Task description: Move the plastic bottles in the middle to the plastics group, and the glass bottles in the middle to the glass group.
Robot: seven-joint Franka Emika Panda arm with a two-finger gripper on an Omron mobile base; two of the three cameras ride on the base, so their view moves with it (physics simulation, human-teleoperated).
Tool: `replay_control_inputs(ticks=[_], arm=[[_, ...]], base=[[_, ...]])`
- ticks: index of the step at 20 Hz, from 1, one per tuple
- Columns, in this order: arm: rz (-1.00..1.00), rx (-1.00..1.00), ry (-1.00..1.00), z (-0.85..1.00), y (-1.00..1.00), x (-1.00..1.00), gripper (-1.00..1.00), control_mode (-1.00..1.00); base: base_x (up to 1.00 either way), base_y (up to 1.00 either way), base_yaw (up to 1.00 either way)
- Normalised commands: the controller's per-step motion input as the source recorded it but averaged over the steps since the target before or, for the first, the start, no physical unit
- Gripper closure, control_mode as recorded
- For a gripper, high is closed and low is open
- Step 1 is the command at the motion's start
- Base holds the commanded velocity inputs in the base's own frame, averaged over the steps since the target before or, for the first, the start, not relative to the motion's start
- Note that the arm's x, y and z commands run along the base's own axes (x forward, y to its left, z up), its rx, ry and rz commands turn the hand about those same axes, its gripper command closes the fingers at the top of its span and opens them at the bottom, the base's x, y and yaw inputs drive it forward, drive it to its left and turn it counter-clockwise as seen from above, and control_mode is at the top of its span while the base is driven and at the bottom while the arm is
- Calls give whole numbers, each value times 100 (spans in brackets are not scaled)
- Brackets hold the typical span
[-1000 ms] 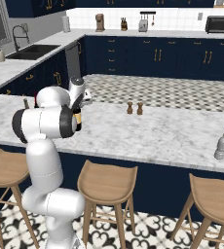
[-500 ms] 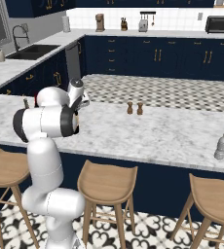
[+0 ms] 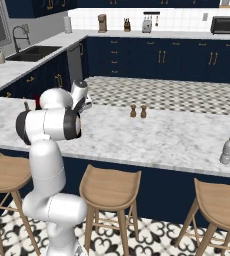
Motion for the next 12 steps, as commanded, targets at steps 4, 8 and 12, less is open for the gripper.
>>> replay_control_inputs(ticks=[4,8,12], arm=[[0,0,-1,0,0,-1,-100,-100],[2,0,-6,16,0,-10,-100,-100],[2,0,-9,49,1,0,-100,-100]], base=[[0,0,0],[0,0,0],[0,0,0]])
